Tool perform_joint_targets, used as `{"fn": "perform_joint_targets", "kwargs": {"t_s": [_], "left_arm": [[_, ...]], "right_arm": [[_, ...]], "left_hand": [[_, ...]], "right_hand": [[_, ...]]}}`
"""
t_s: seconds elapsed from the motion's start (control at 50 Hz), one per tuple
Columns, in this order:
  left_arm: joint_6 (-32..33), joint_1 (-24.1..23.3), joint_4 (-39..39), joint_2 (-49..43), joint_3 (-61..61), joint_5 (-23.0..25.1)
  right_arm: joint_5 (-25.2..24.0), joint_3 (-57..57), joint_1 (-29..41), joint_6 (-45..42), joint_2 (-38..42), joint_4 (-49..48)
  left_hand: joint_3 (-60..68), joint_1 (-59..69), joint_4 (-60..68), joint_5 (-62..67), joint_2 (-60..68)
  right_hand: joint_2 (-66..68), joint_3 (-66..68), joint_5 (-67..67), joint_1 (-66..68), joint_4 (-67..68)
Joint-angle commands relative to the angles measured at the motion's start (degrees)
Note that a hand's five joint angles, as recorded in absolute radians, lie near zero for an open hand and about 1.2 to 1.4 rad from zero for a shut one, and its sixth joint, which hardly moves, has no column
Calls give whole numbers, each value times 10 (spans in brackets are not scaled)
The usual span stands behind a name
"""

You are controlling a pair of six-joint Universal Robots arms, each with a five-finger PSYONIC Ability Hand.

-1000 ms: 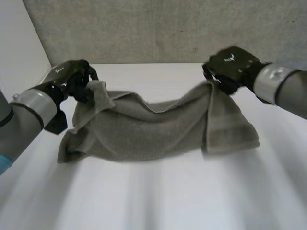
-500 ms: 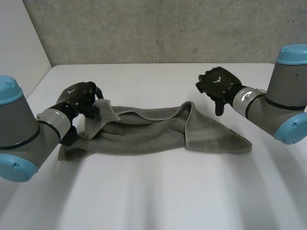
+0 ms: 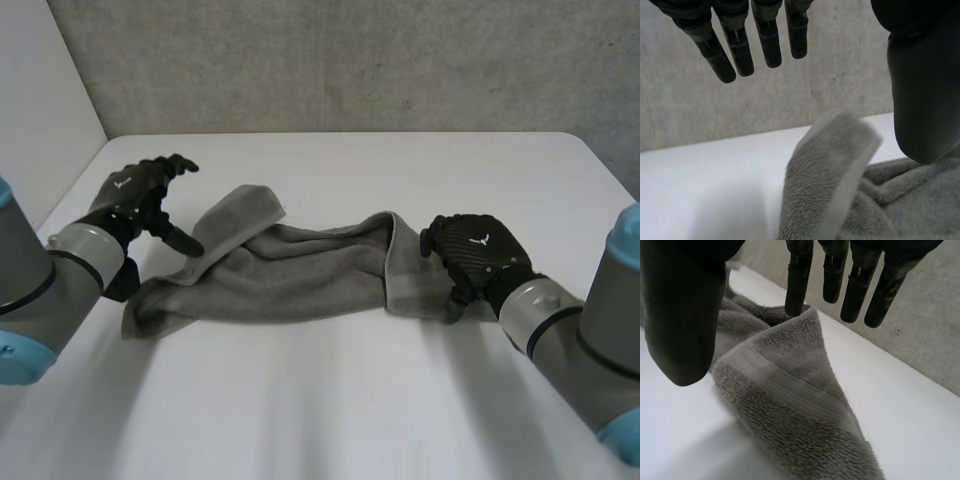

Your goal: Fold the towel.

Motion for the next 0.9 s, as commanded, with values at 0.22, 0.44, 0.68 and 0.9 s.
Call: {"fn": "perform_joint_targets", "kwargs": {"t_s": [0.22,0.44,0.68,0.9], "left_arm": [[109,-114,-2,-78,64,-30],[222,-121,-3,-226,224,-144],[226,-118,-5,-299,323,-141],[244,-118,-25,-367,399,-141]], "right_arm": [[63,-29,83,20,117,-88],[93,-64,92,12,173,-120],[115,-98,86,-17,204,-128],[126,-127,82,-17,229,-128]], "left_hand": [[-65,-76,-74,-152,-71],[-69,-79,-78,-155,-74],[-59,-69,-67,-145,-64],[7,-3,-2,-80,1]], "right_hand": [[-100,-97,-63,-75,-86],[-82,-78,-44,-57,-68],[27,31,65,52,41],[334,338,372,360,349]]}}
